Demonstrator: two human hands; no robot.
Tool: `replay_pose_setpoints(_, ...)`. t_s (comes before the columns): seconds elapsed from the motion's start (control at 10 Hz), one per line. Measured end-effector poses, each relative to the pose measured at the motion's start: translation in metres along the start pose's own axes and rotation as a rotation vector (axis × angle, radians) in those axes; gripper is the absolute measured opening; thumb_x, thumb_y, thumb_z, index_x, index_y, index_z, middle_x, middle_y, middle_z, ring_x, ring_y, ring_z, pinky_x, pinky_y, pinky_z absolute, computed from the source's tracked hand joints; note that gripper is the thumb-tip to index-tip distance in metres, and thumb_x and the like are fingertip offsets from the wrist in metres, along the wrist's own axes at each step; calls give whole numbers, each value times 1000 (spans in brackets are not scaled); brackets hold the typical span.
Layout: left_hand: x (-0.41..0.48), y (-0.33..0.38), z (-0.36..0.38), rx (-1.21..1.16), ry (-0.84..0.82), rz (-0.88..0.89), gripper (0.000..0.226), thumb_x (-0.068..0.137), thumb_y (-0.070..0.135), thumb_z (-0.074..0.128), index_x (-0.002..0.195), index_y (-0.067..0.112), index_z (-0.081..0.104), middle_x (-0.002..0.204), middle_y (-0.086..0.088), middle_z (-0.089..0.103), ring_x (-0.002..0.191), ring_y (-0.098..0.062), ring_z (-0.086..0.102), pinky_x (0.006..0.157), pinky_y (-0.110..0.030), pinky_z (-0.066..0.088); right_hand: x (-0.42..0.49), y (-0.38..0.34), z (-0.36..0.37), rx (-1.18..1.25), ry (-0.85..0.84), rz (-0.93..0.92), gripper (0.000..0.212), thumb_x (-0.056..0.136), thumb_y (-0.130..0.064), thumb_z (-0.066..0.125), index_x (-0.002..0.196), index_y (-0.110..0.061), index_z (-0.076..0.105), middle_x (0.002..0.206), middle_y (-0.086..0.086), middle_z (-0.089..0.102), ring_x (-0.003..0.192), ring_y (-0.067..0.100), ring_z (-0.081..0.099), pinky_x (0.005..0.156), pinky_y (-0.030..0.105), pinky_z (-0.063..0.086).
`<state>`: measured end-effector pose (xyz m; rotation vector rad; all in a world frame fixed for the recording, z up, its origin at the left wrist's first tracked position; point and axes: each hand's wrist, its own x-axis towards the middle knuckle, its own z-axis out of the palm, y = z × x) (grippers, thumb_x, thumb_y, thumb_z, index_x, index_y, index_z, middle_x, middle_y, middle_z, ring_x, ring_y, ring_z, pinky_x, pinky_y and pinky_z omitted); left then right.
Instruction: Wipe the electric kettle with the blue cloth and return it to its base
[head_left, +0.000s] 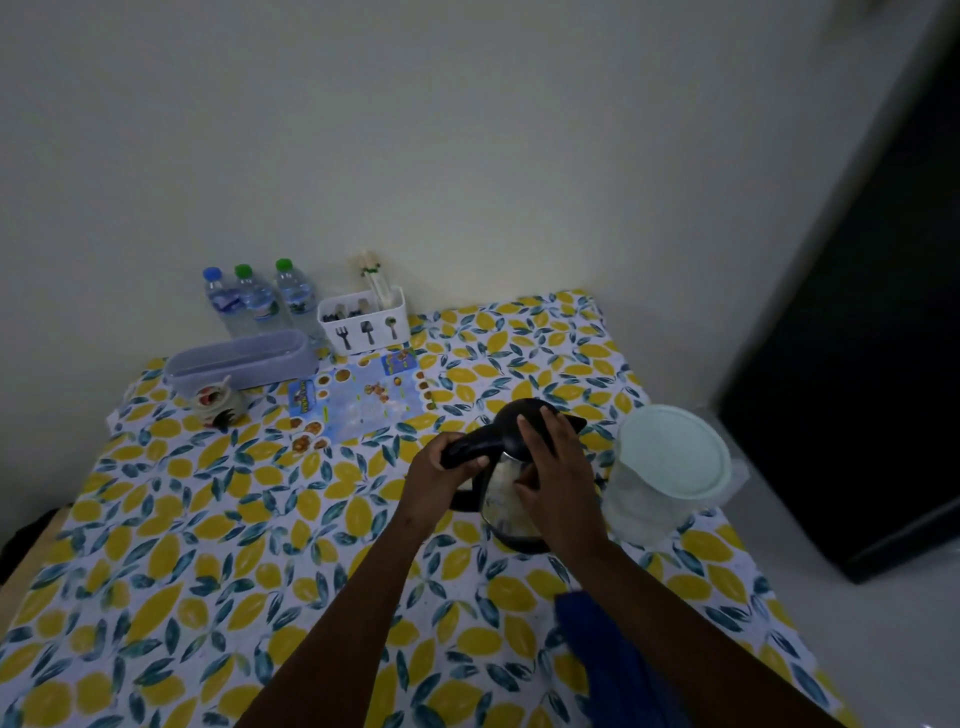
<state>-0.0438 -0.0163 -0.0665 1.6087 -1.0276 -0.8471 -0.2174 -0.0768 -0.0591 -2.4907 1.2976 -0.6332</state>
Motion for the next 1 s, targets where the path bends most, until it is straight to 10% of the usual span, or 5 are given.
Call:
replay_pose_setpoints(0.6,-2,-19,19,300,22,68,39,90,36,63,123,19,53,118,-1,61,106,-15,59,86,-26,48,-14,22,17,-50,-8,-48,91,75,-29,77,149,-27,23,158,11,24,144,32,23,106,50,39)
replay_pose_setpoints(0.8,-20,-7,6,573,100,248,53,96,25,54,144,11,35,153,-9,34,145,-25,26,119,-41,24,-3,9,4,-103,37,-98,73,82,-37,66,145,-19,34,156,12,30,143,33,27,107,56,34)
replay_pose_setpoints(1.0,-5,51,-50,740,199,353,63,97,32,50,149,15,20,160,-8,14,148,-22,0,120,-46,9,55,-38,-22,-102,0,-206,74,92,-46,51,151,-19,17,162,7,11,149,27,6,116,53,16)
